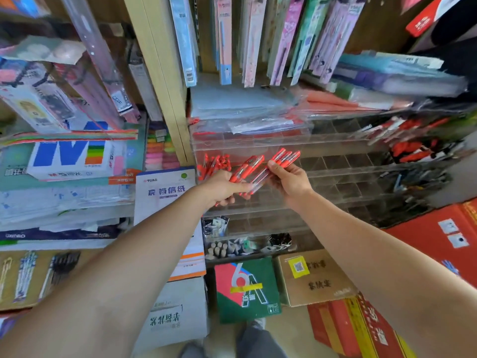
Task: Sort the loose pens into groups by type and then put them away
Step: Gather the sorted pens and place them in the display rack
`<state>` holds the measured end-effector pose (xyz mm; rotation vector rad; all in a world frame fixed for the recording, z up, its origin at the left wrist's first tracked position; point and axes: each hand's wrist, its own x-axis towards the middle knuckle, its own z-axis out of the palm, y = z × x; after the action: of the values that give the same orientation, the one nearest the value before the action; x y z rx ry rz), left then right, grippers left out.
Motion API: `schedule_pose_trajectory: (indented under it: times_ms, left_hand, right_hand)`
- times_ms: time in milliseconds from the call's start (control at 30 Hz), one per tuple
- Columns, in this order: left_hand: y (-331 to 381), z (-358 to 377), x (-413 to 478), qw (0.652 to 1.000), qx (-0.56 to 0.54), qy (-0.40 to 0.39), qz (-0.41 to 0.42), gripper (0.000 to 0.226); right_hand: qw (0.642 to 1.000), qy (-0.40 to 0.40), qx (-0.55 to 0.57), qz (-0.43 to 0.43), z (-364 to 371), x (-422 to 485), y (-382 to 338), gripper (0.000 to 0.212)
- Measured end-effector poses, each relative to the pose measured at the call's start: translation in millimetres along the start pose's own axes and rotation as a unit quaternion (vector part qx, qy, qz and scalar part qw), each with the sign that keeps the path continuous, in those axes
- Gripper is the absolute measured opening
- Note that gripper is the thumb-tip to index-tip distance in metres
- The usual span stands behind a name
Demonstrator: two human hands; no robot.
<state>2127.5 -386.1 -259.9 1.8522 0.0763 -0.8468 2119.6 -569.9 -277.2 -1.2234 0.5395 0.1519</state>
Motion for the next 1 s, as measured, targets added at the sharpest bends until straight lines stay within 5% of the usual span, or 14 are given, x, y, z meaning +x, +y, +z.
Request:
schedule_pose_trajectory:
  times_ms: [167,533,800,1000]
  left_hand:
    - [14,11,16,0.997,-0.019,0.068,0.007,0.012]
    - [10,16,21,0.994,-0.035,0.106,0.009,0.021]
    - [-3,15,19,0.996,-0.037,0.085,-0.009,0.022]
    - [-7,14,17,0.997,-0.027,0.073,-0.011,0.022]
  right_hand:
    - [0.999,0.016,-0.037,-0.021,-15,28,-23,0.004]
    - [0.983,0.168,-0.04,-0.071,-27,59,-20,0.012]
    - [0.977,0.19,-0.079,-0.058,-22,72,-4,0.015]
    - [0.986,0.124,-0.11,0.02,-25,82,5,0.023]
